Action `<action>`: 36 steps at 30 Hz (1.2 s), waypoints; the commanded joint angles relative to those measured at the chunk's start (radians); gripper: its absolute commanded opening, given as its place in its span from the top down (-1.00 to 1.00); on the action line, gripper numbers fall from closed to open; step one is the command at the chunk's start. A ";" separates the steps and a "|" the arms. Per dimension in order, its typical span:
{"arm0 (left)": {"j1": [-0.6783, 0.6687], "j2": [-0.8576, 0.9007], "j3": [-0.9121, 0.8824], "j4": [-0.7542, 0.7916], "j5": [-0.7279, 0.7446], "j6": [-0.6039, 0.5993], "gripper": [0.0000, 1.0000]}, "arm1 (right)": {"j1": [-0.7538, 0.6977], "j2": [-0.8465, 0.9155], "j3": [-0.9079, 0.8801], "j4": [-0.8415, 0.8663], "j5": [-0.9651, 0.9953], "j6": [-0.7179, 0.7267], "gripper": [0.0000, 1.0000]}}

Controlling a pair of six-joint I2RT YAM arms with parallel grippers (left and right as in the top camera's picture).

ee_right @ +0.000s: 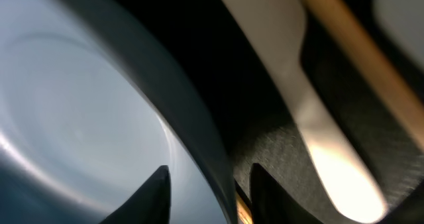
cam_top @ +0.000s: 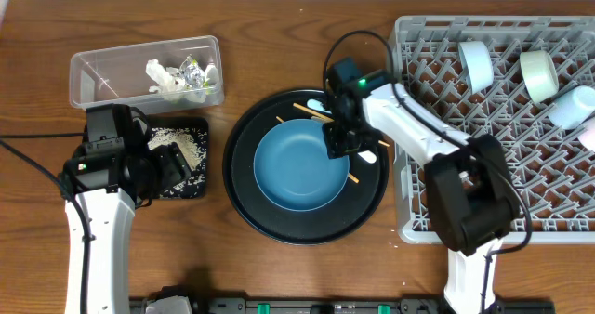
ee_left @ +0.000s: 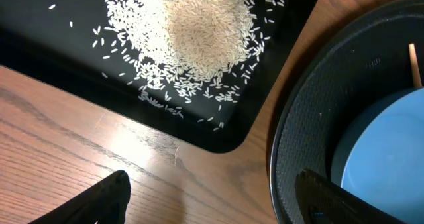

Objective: Sort waste into correct bins and load items into the dishwasher rack
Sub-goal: 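Reach the right gripper to the blue bowl rim and grasp it, then lift the blue bowl right and place it in the rack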

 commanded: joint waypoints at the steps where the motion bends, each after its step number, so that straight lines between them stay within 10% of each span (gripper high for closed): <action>1: 0.003 0.004 0.013 -0.003 -0.012 -0.009 -0.62 | 0.013 0.024 0.001 0.002 0.029 0.042 0.74; 3: 0.003 0.004 0.013 -0.003 -0.012 -0.009 -0.62 | 0.013 0.023 0.001 0.002 0.041 0.058 0.97; 16: 0.003 0.004 0.013 -0.003 -0.012 -0.009 -0.62 | -0.047 -0.209 0.101 -0.075 0.266 0.060 0.98; 36: 0.003 0.004 0.013 -0.003 -0.012 -0.009 -0.62 | -0.279 -0.488 0.117 -0.040 1.371 0.053 0.97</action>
